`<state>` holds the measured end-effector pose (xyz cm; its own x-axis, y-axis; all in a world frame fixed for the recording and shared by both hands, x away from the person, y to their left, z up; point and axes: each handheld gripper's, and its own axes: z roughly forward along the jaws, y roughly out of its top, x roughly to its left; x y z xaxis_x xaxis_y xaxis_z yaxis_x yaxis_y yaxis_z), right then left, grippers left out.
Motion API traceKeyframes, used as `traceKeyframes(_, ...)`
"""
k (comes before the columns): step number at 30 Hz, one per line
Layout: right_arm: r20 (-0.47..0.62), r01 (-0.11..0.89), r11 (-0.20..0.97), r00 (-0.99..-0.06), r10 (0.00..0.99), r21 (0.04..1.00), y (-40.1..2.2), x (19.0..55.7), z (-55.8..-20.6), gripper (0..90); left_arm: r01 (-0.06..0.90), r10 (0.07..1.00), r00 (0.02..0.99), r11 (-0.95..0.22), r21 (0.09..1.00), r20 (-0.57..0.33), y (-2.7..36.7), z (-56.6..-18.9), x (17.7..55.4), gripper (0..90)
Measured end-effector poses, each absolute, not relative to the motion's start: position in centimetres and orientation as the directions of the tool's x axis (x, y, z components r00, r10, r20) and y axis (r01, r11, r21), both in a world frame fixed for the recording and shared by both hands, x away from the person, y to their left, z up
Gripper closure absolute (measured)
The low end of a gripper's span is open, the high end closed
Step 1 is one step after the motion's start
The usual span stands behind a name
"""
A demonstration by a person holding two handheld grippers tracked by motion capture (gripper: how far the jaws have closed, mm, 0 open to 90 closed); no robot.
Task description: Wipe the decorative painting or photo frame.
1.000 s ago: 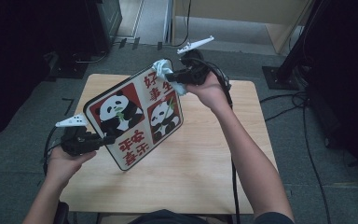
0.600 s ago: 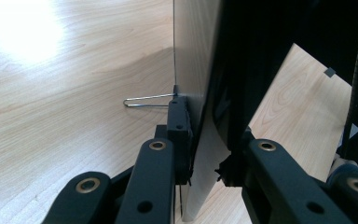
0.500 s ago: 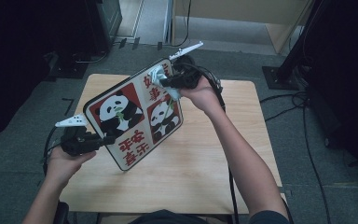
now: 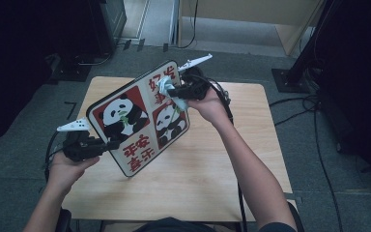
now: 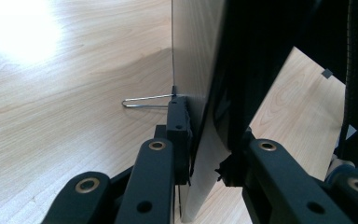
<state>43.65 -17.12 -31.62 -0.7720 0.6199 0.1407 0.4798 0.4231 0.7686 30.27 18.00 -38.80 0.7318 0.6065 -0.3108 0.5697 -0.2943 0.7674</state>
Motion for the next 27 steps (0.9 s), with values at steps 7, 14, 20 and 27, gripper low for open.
traceKeyframes(7,0.157,0.495,0.419,-0.768,0.621,0.761,-17.4,43.4,-33.3,80.1,0.568,0.606,0.733,-0.296,0.768,-0.308,18.0,-38.8,30.3,78.0)
traceKeyframes(14,0.167,0.506,0.42,-0.765,0.622,0.753,-17.7,43.2,-34.7,80.1,0.568,0.606,0.733,-0.296,0.768,-0.308,18.0,-38.8,30.3,78.0)
traceKeyframes(20,0.178,0.516,0.417,-0.761,0.624,0.748,-17.9,42.9,-35.9,80.0,0.568,0.608,0.732,-0.297,0.768,-0.307,18.0,-38.8,30.2,78.0)
traceKeyframes(27,0.186,0.527,0.419,-0.758,0.625,0.739,-18.3,42.7,-37.4,80.1,0.566,0.607,0.734,-0.297,0.769,-0.306,18.0,-38.8,30.3,77.9)
